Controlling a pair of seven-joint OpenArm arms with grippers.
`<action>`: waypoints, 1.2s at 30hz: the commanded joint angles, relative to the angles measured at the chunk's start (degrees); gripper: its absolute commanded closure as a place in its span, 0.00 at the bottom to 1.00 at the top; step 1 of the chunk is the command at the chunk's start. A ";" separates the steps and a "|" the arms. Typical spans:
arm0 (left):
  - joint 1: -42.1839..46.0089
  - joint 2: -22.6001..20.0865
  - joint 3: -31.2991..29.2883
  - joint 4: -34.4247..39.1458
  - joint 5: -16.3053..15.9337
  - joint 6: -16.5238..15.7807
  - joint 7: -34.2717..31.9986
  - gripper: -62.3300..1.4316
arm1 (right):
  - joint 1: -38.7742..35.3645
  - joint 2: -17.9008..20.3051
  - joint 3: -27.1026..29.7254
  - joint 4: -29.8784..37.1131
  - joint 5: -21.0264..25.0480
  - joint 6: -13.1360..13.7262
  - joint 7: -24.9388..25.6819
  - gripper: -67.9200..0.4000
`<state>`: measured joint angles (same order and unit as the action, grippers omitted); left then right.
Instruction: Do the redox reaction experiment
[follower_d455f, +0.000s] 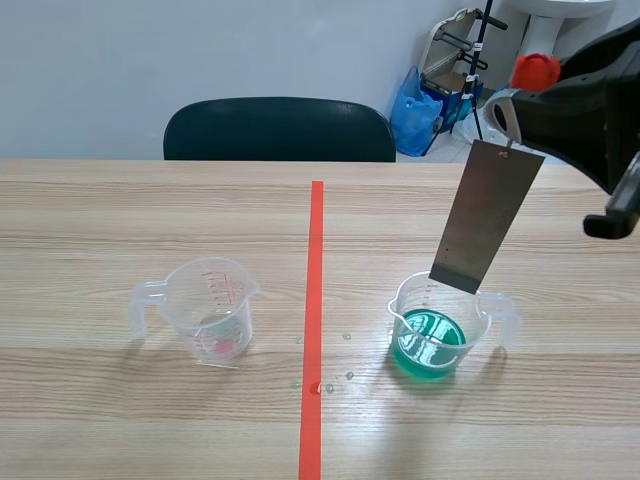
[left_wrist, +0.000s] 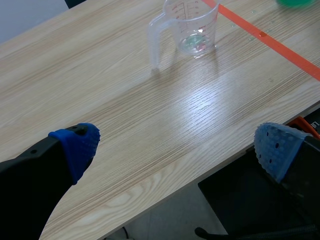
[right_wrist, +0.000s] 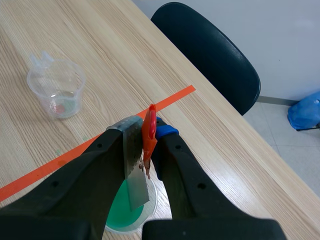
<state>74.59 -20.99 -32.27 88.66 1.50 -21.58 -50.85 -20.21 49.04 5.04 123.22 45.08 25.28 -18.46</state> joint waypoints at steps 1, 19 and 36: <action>0.00 0.17 0.07 0.55 -0.35 -0.15 -0.72 0.00 | 0.66 0.15 0.15 0.00 0.39 -0.20 0.83 0.99; 0.00 0.17 0.07 0.55 -0.37 -0.15 -0.70 0.00 | 0.68 -0.17 -4.11 -5.53 -0.94 0.59 5.79 0.98; -0.02 0.17 0.07 0.55 -0.37 -0.15 -0.68 0.00 | 3.28 -1.22 -9.64 -14.84 -6.40 2.45 16.39 0.98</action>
<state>74.59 -20.99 -32.27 88.66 1.50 -21.61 -50.83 -17.78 48.53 -4.75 108.14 38.15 27.75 -3.40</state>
